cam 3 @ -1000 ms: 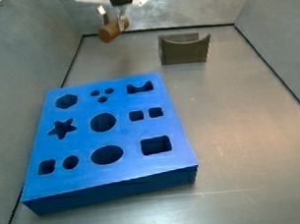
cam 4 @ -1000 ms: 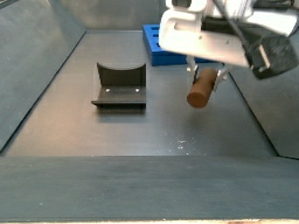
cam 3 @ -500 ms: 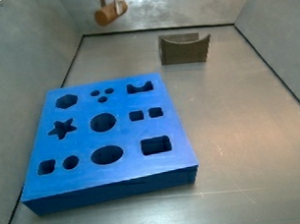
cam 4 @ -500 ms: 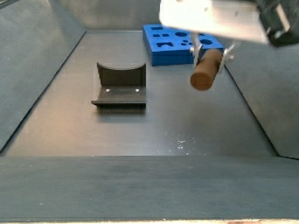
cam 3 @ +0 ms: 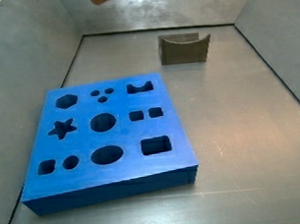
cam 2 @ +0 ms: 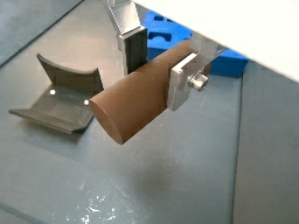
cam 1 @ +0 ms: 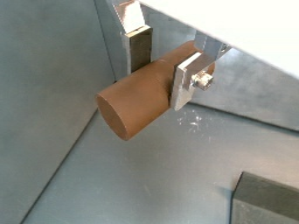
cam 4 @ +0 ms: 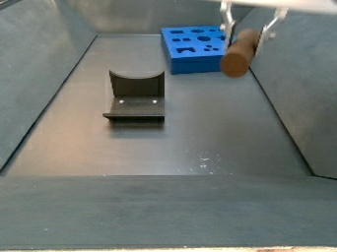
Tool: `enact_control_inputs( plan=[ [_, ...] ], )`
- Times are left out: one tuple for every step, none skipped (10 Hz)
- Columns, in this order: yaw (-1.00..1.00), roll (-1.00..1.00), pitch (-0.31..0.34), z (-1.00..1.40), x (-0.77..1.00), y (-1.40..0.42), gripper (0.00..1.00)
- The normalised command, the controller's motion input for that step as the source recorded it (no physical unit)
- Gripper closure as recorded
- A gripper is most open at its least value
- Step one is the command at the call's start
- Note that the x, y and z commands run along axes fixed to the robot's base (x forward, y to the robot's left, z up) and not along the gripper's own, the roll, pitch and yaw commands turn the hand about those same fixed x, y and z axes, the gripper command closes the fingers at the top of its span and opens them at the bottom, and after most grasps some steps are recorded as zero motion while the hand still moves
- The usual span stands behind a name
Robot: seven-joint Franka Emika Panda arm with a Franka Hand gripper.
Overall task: Pick up the round object. Move up. Place the round object on the fixture. Regrasp the round object. Move to above the board. Insert the round object.
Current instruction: Place the round object on the fixture.
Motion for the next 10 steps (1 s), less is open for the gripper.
enact_control_inputs(
  plan=[
    [1.00, -0.26, 0.007, 0.09, 1.00, -0.78, 1.00],
    [1.00, -0.27, 0.011, 0.06, 1.00, -0.78, 1.00],
    [1.00, -0.29, 0.019, 0.06, 1.00, -0.74, 1.00],
    [1.00, -0.38, 0.052, 0.05, 1.00, -0.62, 1.00],
    [1.00, -0.41, 0.076, 0.04, 1.00, -0.56, 1.00],
    [1.00, -0.53, 0.150, 0.03, 1.00, -0.46, 1.00],
    [0.48, -0.47, 0.197, 0.02, 1.00, -0.40, 1.00],
    [0.28, -0.37, 0.225, 0.02, 1.00, -0.35, 1.00],
    [0.20, -0.31, 0.242, 0.02, 1.00, -0.31, 1.00],
    [0.11, -0.25, 0.259, 0.02, 1.00, -0.25, 1.00]
  ],
)
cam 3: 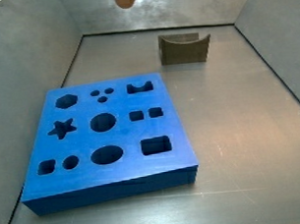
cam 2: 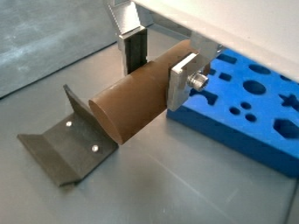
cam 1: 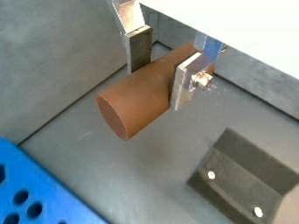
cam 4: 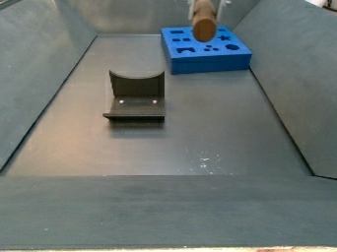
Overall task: Pick up the round object. Move up. Place the round object on the fixture. Regrasp the round object. Move to above the board. Insert the round object.
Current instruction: Place the round object on the fixture.
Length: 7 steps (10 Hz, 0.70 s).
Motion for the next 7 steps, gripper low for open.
enact_control_inputs(
  plan=[
    [0.07, -0.20, 0.261, 0.02, 1.00, -0.21, 1.00],
    [0.05, -0.15, 0.255, 0.01, 1.00, -0.17, 1.00],
    [0.04, -0.13, 0.239, 0.01, 1.00, -0.14, 1.00],
    [0.03, -0.12, 0.243, 0.01, 1.00, -0.10, 1.00],
    [0.02, -0.11, 0.250, 0.02, 1.00, -0.09, 1.00],
    [0.17, -1.00, 0.178, -0.09, 1.00, 0.90, 1.00],
    [0.17, -1.00, 0.176, -0.10, 1.00, 0.94, 1.00]
  ],
)
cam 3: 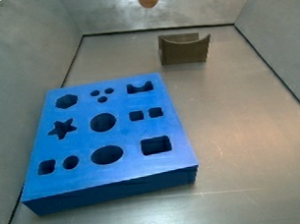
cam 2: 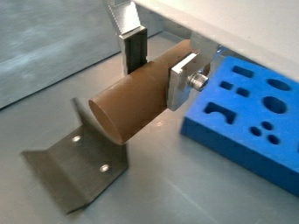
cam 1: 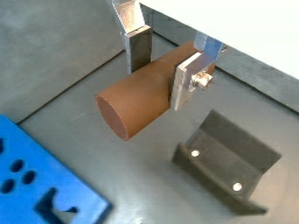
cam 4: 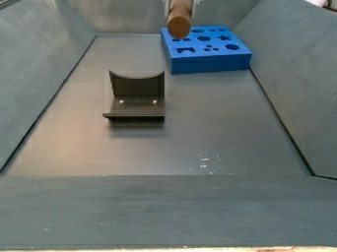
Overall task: Pick up the round object. Move up. Place the round object on the fixture. Regrasp the round object. Move to above the board. Insert the round object.
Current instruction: Place the round object on the fixture.
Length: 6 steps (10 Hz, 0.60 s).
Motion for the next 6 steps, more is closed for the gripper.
enact_control_inputs(
  plan=[
    [0.11, -1.00, 0.191, -0.08, 1.00, 0.87, 1.00],
    [0.09, -1.00, 0.211, -0.06, 1.00, 0.82, 1.00],
    [0.07, -1.00, 0.249, -0.04, 1.00, 0.69, 1.00],
    [0.05, -1.00, 0.268, -0.04, 1.00, 0.58, 1.00],
    [0.01, -1.00, 0.285, -0.04, 1.00, 0.46, 1.00],
    [-0.03, -1.00, 0.313, -0.03, 0.93, 0.26, 1.00]
  ],
)
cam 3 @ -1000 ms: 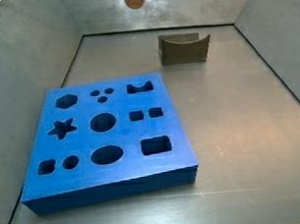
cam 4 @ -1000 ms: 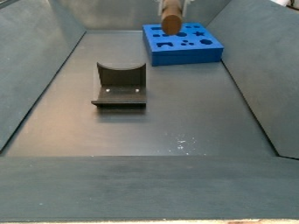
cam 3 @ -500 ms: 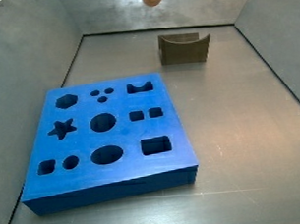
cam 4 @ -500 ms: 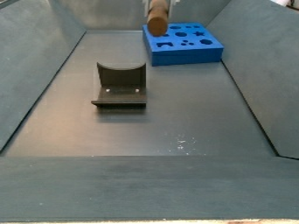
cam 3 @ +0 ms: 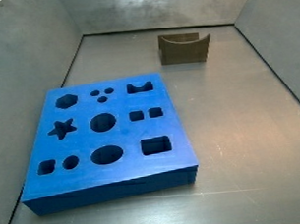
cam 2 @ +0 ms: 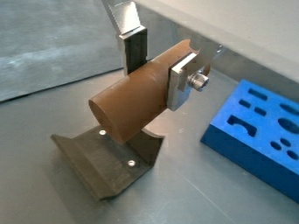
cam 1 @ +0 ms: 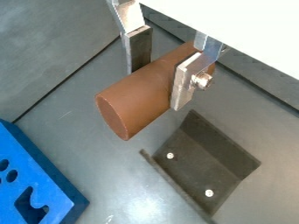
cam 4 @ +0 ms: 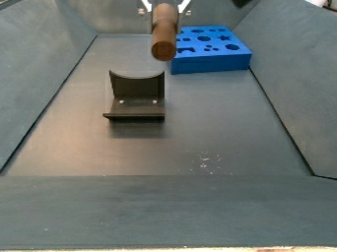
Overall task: Pick up the round object. Move up. Place the round object on the fixture. Regrasp the round object. Move to above the board. Insert the round object.
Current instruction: Place the round object on the fixture.
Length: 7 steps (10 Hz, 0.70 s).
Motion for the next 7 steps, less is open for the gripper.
enact_control_inputs(
  plan=[
    [-0.07, -1.00, 0.334, -0.02, 0.87, 0.13, 1.00],
    [-0.11, -1.00, 0.359, -0.02, 0.80, 0.08, 1.00],
    [-0.11, -0.84, 0.318, -0.02, 0.69, 0.08, 1.00],
    [-0.12, -0.68, 0.264, -0.02, 0.62, 0.07, 1.00],
    [-0.13, -0.57, 0.234, -0.01, 0.57, 0.06, 1.00],
    [-0.14, -0.41, 0.160, -0.01, 0.45, 0.05, 1.00],
    [-0.14, -0.36, 0.139, -0.02, 0.40, 0.05, 1.00]
  ],
)
